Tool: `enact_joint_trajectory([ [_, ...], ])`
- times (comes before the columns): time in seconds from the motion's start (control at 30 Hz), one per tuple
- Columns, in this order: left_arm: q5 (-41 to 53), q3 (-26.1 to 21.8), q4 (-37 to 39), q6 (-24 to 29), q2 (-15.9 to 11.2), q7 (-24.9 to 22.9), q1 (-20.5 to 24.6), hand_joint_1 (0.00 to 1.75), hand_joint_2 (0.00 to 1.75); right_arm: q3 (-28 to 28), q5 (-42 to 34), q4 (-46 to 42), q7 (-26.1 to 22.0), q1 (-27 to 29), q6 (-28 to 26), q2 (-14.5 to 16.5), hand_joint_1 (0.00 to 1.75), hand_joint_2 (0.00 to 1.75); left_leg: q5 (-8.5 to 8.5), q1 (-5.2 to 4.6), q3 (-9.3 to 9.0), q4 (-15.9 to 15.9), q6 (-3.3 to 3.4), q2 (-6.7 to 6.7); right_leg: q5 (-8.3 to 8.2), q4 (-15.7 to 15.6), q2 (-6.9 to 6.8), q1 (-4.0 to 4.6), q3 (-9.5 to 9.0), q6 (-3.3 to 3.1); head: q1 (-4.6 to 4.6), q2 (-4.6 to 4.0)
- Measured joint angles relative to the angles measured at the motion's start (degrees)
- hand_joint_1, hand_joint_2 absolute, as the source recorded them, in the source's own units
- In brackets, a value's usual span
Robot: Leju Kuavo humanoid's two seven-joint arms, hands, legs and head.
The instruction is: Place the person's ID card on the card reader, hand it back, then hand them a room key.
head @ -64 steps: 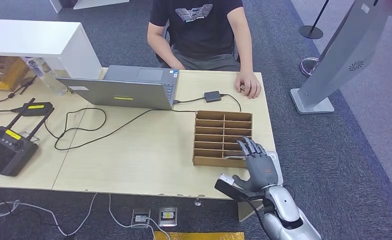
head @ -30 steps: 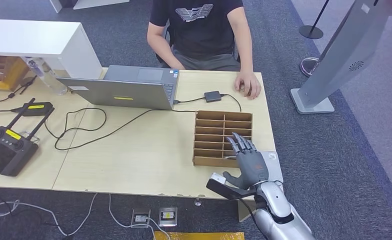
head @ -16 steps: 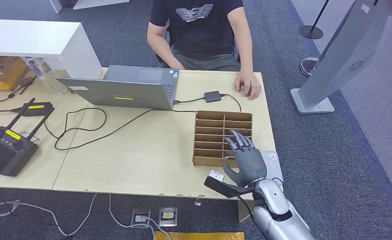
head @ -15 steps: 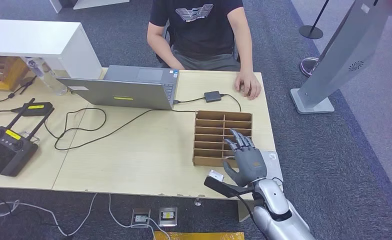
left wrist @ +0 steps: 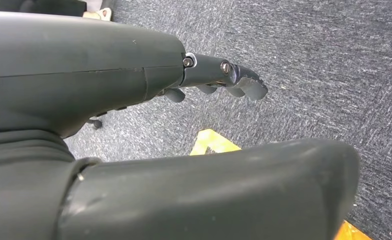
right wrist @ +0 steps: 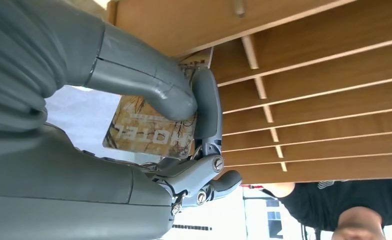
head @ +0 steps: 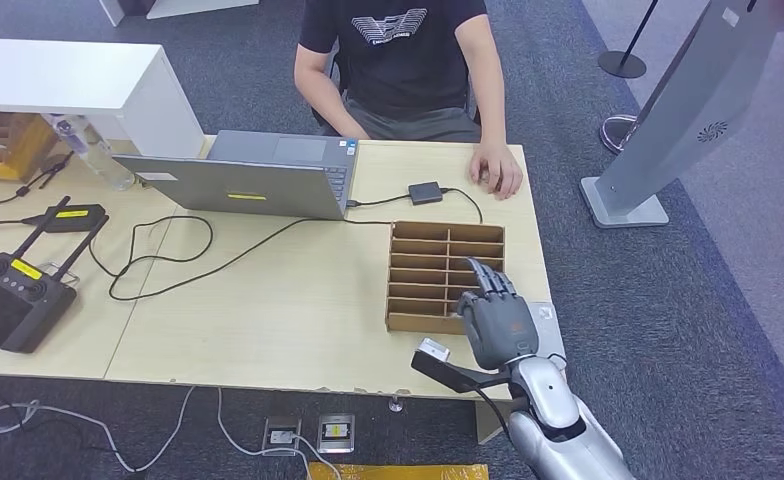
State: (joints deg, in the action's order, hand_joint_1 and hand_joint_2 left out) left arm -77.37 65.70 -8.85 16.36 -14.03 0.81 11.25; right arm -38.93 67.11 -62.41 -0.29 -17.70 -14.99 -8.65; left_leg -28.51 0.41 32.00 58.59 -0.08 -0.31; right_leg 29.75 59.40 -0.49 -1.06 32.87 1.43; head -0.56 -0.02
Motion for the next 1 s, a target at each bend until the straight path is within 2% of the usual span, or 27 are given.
enact_joint_trajectory([
  [0.07, 0.02, 0.00, 0.00, -0.01, -0.06, -0.14, 0.00, 0.00, 0.00, 0.03, 0.03, 0.11, -0.10, 0.01, 0.04, -0.24, 0.45, 1.75, 0.00, 0.00, 0.00, 0.00, 0.00, 0.00, 0.00, 0.00, 0.01, 0.00, 0.00, 0.00, 0.00, 0.00],
  [0.1, 0.02, 0.00, 0.00, -0.02, -0.09, -0.19, 0.00, 0.00, 0.00, 0.05, -0.03, 0.19, -0.27, 0.02, 0.05, -0.31, 0.07, 1.75, 0.00, 0.00, -0.01, 0.00, 0.00, 0.01, 0.00, 0.00, 0.02, 0.00, 0.00, 0.00, 0.00, 0.00],
  [0.13, 0.02, 0.00, 0.00, -0.03, -0.10, -0.22, -0.01, 0.00, 0.00, 0.06, -0.11, 0.25, -0.47, 0.02, 0.03, -0.33, 0.00, 1.75, 0.00, 0.00, -0.01, 0.00, 0.00, 0.01, 0.00, 0.00, 0.02, 0.00, 0.00, 0.00, 0.00, 0.00],
  [1.0, -0.81, 0.00, 0.00, 0.84, 0.04, -0.40, -0.01, 0.00, 0.00, 0.10, -0.35, 0.87, -1.87, -0.60, -1.23, -0.34, 0.00, 1.75, 0.00, 0.00, -0.01, 0.00, 0.00, 0.01, 0.00, 0.01, 0.02, 0.00, -0.01, 0.00, 0.01, 0.00],
])
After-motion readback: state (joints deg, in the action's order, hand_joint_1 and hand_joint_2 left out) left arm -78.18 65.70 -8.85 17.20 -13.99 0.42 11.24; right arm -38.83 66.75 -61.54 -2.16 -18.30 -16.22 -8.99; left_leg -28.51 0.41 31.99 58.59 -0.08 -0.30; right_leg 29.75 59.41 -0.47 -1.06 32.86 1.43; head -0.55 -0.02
